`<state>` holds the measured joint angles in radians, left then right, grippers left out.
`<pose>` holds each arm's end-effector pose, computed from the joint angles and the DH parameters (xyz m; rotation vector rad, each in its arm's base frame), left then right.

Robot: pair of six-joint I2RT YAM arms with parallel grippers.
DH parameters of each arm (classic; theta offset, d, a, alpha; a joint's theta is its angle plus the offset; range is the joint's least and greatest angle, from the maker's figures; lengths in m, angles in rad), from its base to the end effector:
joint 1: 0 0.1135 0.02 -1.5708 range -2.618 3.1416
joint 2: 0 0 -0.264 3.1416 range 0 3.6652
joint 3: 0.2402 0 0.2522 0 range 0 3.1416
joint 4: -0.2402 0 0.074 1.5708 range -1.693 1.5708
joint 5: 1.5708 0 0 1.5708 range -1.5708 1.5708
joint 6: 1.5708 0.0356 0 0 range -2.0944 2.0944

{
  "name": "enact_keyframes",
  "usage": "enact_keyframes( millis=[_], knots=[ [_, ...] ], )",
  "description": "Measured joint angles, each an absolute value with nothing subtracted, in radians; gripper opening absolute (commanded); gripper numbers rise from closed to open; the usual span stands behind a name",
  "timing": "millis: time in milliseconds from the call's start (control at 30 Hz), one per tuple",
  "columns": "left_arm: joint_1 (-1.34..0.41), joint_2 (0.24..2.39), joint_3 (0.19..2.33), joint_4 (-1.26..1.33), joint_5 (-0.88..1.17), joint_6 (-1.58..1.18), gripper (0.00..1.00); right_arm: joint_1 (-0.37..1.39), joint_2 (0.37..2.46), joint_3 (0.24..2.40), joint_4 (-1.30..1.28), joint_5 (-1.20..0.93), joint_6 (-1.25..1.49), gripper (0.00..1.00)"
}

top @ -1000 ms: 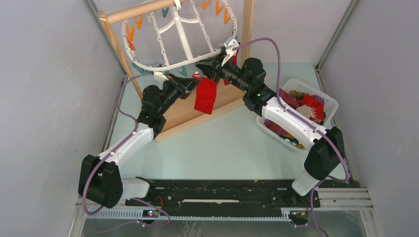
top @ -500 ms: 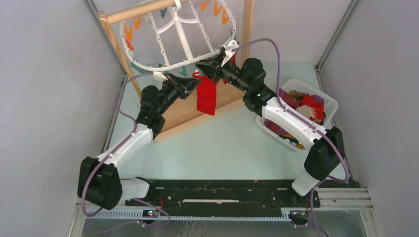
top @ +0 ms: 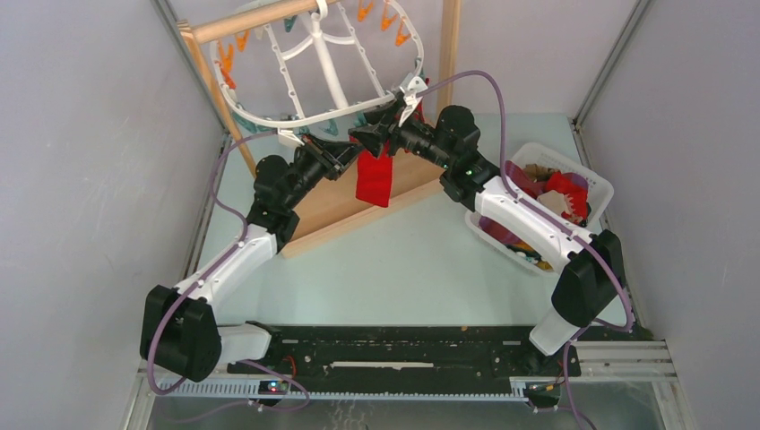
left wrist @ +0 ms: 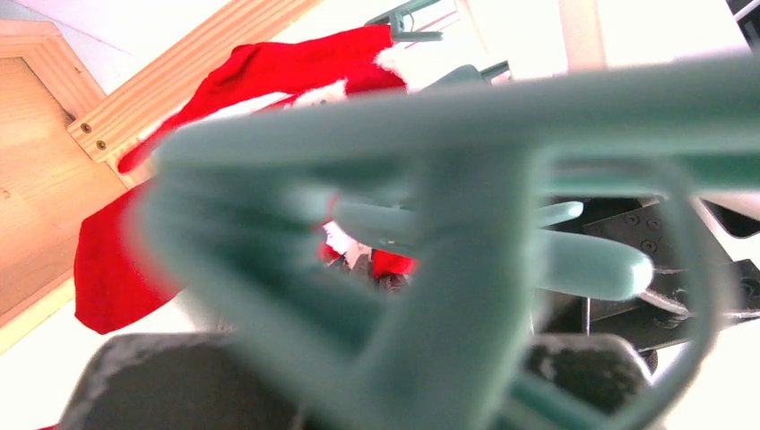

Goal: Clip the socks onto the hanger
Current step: Clamp the sock onto the hanger.

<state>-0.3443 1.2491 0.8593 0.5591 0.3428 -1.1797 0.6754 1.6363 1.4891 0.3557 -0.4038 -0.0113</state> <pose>0.2707 -0.1098 0.3445 -0.3397 1.5534 -1.4698 0.2978 0.2565 0.4224 -0.7961 1.1871 0.8255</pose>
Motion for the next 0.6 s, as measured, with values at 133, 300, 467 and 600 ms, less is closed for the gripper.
enact_keyframes(
  millis=[133, 300, 467, 600],
  knots=[
    [-0.344, 1.249, 0.859, 0.560, 0.342, -1.180, 0.10, 0.666, 1.634, 1.489, 0.319, -0.429, 0.006, 0.62],
    [-0.344, 1.247, 0.859, 0.557, 0.337, -1.175, 0.33, 0.639, 1.608, 1.489, 0.262, -0.501, 0.009, 0.72],
    [-0.344, 1.216, 0.859, 0.499, 0.319, -1.133, 0.61, 0.578, 1.544, 1.489, 0.175, -0.639, -0.013, 0.76],
    [-0.344, 1.165, 0.859, 0.427, 0.310, -1.085, 0.75, 0.520, 1.481, 1.489, 0.081, -0.754, -0.058, 0.76]
  ],
)
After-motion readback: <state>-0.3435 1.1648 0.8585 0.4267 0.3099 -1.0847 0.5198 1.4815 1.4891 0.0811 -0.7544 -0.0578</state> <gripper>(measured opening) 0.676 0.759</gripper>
